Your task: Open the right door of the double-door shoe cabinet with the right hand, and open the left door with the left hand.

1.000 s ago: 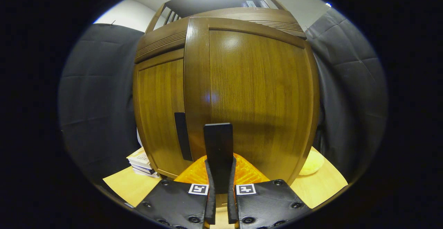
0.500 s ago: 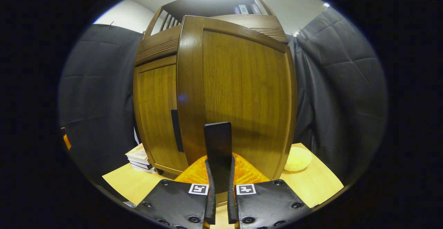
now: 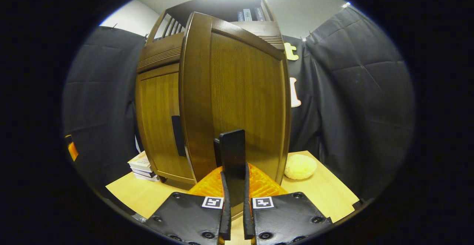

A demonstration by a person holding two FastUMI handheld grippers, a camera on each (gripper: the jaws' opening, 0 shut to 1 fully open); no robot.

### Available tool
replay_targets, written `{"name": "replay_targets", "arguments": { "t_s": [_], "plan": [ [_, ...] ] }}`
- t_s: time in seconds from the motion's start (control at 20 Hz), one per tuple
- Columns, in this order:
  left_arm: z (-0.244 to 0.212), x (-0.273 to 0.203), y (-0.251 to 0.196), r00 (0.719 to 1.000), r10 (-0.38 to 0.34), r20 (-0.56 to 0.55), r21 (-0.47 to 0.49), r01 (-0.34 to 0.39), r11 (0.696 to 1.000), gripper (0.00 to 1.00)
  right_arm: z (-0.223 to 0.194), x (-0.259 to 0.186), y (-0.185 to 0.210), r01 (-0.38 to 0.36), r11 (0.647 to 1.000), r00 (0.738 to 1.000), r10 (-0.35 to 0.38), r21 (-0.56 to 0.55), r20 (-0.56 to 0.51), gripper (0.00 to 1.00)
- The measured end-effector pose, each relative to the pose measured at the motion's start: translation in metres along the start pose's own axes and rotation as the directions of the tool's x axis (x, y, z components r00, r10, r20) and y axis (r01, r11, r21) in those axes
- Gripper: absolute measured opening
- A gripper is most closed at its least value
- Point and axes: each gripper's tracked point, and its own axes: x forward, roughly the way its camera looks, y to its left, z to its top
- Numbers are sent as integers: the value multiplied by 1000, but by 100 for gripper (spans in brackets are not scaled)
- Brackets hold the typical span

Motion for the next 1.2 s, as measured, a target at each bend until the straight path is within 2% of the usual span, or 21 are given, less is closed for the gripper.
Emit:
{"name": "replay_targets", "arguments": {
  "t_s": [0.5,0.9,1.05,1.2],
  "plan": [
    [2,3,-4,998,-60,0,-5,60,998,98,-3,-33,-57,114,993,993,-114,13,-3,13],
    [5,3,-6,995,-98,3,-8,98,995,99,-1,-46,-92,165,986,986,-165,12,1,13],
    [6,2,-9,993,-116,3,-10,116,993,99,-1,-48,-107,185,982,983,-185,17,-6,10],
    [14,-1,-11,991,-134,24,1,134,991,99,0,-51,-122,189,982,982,-189,19,-9,0]
  ]
}}
